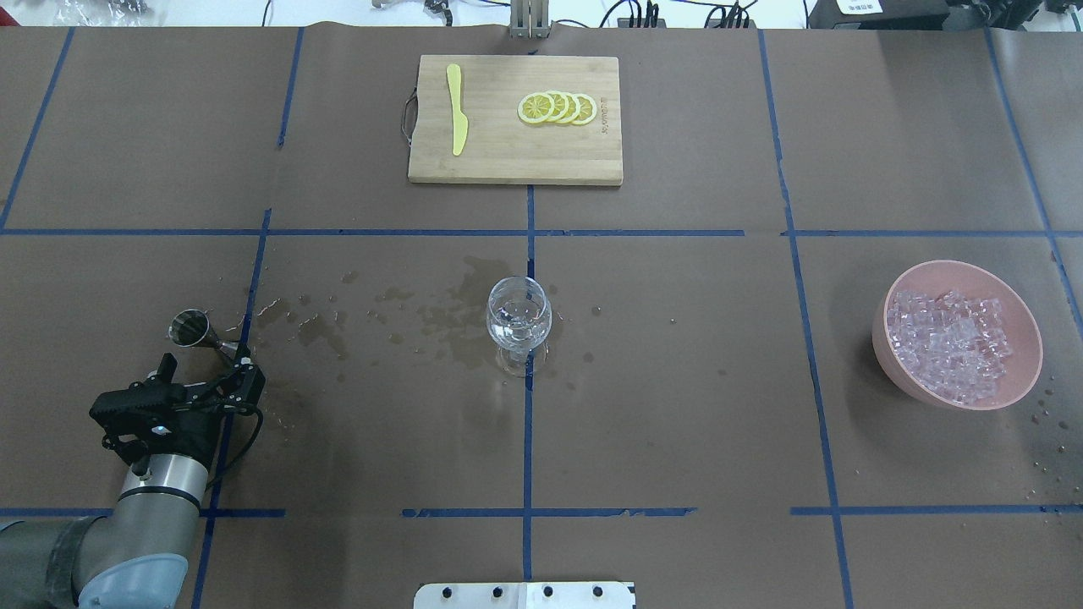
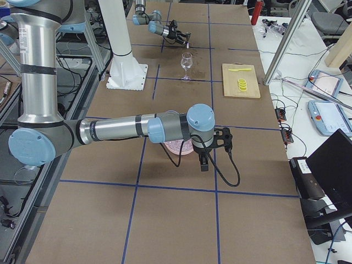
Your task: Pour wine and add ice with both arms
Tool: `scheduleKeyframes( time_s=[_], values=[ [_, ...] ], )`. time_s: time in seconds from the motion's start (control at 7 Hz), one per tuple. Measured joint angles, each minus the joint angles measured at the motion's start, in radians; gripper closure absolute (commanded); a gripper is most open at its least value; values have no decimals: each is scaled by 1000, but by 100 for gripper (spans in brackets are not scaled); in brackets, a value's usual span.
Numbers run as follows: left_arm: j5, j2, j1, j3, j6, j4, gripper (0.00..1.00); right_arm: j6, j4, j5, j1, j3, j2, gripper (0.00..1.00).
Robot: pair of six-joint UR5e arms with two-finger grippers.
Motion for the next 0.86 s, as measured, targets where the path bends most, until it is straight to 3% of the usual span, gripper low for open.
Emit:
scheduleKeyframes(
  time_s=[0.86],
  values=[
    [12,-30,-25,51,1,-1,44,2,-3,-3,-6,0,13,0]
  ],
)
